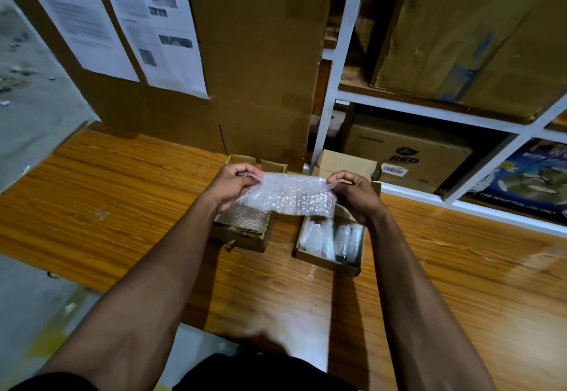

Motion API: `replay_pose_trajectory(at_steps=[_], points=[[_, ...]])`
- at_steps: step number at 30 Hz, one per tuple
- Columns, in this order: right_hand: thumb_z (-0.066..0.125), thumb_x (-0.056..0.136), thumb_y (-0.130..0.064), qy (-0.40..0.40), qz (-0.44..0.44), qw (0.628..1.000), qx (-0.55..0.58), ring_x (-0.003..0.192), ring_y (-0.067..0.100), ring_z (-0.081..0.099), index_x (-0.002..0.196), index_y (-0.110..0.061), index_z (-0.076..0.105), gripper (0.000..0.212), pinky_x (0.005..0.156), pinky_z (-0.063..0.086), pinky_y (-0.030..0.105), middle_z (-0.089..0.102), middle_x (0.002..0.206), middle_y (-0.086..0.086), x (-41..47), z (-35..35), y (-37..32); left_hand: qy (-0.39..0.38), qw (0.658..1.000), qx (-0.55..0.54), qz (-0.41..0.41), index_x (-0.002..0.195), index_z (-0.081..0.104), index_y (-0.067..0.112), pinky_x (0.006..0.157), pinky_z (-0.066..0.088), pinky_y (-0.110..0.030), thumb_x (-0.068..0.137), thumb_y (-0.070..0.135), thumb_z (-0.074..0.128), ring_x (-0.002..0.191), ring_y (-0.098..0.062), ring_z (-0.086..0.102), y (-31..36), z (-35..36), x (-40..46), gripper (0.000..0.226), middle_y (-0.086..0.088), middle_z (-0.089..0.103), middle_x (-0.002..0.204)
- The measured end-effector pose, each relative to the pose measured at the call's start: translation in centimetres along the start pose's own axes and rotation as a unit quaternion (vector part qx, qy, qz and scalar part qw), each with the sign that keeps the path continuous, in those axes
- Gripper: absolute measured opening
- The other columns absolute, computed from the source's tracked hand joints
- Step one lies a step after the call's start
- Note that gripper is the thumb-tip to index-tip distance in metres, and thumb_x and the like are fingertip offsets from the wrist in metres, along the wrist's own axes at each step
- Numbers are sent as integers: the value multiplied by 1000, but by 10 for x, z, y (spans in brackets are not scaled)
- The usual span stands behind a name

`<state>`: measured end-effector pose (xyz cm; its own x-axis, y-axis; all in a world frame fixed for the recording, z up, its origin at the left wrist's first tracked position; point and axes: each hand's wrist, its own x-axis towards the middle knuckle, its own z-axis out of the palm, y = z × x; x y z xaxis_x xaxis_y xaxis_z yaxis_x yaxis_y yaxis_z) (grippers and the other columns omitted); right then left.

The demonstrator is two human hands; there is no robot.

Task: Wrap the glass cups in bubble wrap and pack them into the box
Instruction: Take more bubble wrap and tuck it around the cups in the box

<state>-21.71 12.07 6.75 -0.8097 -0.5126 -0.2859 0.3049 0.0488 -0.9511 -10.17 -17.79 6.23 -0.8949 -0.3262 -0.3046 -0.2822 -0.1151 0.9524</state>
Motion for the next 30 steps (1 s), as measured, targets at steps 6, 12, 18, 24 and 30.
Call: replay_pose_trajectory(at_steps=[6, 12, 18, 24, 30], points=[[58, 99, 2, 8, 18, 1000, 2, 76, 17, 62, 86, -13, 75, 26, 73, 52, 30, 71, 90, 8, 1, -6, 5, -26, 998, 47, -19, 84, 81, 17, 66, 55, -26, 100, -10, 59, 99, -30, 67, -4, 1, 0, 39, -9, 77, 112], [46, 102, -13, 32, 46, 997, 51, 73, 18, 63, 95, -3, 73, 29, 65, 55, 28, 67, 93, 12, 2, -7, 7, -80, 996, -31, -31, 108, 74, 1, 95, 58, -39, 111, 20, 36, 111, -31, 70, -4, 3, -7, 43, -21, 70, 130], [82, 84, -5, 24, 60, 998, -8, 100, 34, 66, 113, -7, 68, 32, 103, 52, 56, 68, 109, 19, 9, -19, 18, -67, 997, 6, -37, 109, 77, 10, 88, 55, -31, 104, 18, 63, 112, -24, 68, -9, 8, -2, 16, -11, 72, 130], [79, 86, 4, 34, 38, 999, 0, 102, 32, 67, 124, -7, 66, 42, 103, 56, 52, 62, 109, 21, 11, -22, 18, -61, 998, -15, -23, 127, 73, 24, 82, 57, -26, 87, -2, 79, 99, -20, 63, -15, 3, 3, 49, -15, 67, 132], [71, 96, -5, 14, 13, 997, -70, 80, 20, 63, 106, -8, 67, 11, 72, 57, 31, 66, 89, 9, 3, -24, 15, -46, 997, -9, -53, 130, 65, 10, 108, 54, -39, 86, -5, 77, 116, -24, 72, -11, 10, 2, 48, -18, 72, 123]])
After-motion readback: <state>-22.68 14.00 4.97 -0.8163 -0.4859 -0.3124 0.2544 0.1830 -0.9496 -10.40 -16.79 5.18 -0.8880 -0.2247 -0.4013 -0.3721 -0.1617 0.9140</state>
